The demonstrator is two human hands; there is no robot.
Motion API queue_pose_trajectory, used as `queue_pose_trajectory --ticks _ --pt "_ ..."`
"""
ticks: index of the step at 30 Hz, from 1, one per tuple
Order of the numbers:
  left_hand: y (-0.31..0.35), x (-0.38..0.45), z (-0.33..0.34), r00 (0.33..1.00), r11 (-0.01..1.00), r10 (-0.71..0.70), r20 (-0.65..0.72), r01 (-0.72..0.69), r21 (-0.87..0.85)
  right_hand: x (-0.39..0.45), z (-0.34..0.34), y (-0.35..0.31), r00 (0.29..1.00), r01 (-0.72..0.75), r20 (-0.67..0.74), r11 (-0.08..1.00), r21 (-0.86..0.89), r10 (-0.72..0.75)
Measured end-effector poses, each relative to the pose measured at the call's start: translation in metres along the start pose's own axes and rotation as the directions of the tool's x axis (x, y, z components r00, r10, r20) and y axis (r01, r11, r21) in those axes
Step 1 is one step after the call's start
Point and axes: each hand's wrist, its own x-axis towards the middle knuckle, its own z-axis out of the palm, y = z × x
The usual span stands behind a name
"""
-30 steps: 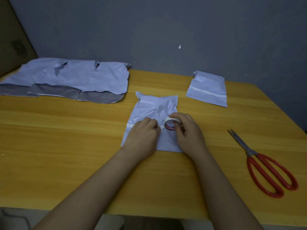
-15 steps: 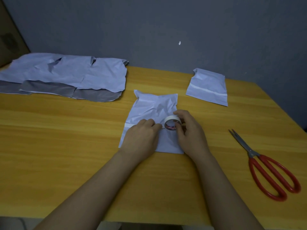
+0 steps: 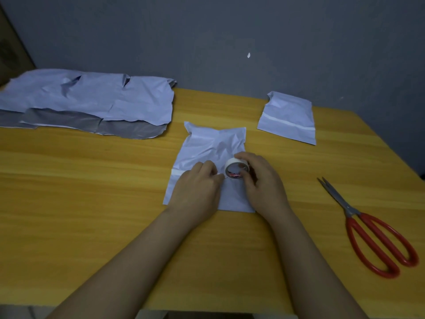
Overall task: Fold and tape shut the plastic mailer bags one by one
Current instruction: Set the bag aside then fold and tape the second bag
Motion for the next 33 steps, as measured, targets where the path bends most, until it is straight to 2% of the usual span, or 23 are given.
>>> queue_pose_trajectory --ticks 4,7,11,16,19,23,33 --pt "0.001 -0.001 0.000 1.000 1.000 0.023 -0.015 -0.023 0.013 0.001 0.000 0.000 1.000 0.006 -0.018 0.999 0.034 -0.005" --pt "-0.001 -0.001 0.001 1.000 0.999 0.025 0.004 -0.025 -0.047 0.001 0.001 -0.001 1.000 -0.015 -0.025 0.999 0.052 0.017" --pt "0.003 -0.001 0.000 0.999 0.992 -0.045 0.026 0.048 -0.114 0.001 0.000 -0.001 0.999 -0.037 -0.009 0.998 0.044 0.038" --pt "0.003 -0.002 0.006 0.991 0.976 -0.127 -0.046 0.116 -0.186 0.000 -0.001 -0.001 0.999 -0.049 -0.006 0.998 0.032 0.049" --pt "0.000 -0.004 0.011 0.988 0.964 -0.148 -0.044 0.134 -0.228 0.000 -0.001 -0.001 0.998 -0.053 -0.020 0.996 0.067 0.054" --pt "0.003 -0.003 0.011 0.987 0.967 -0.153 -0.057 0.138 -0.214 0.000 -0.002 -0.001 0.999 -0.041 -0.022 0.993 0.114 0.044" --pt "0.003 -0.003 0.014 0.982 0.973 -0.159 -0.102 0.139 -0.183 0.002 -0.001 -0.001 1.000 -0.010 -0.015 0.995 0.097 0.011"
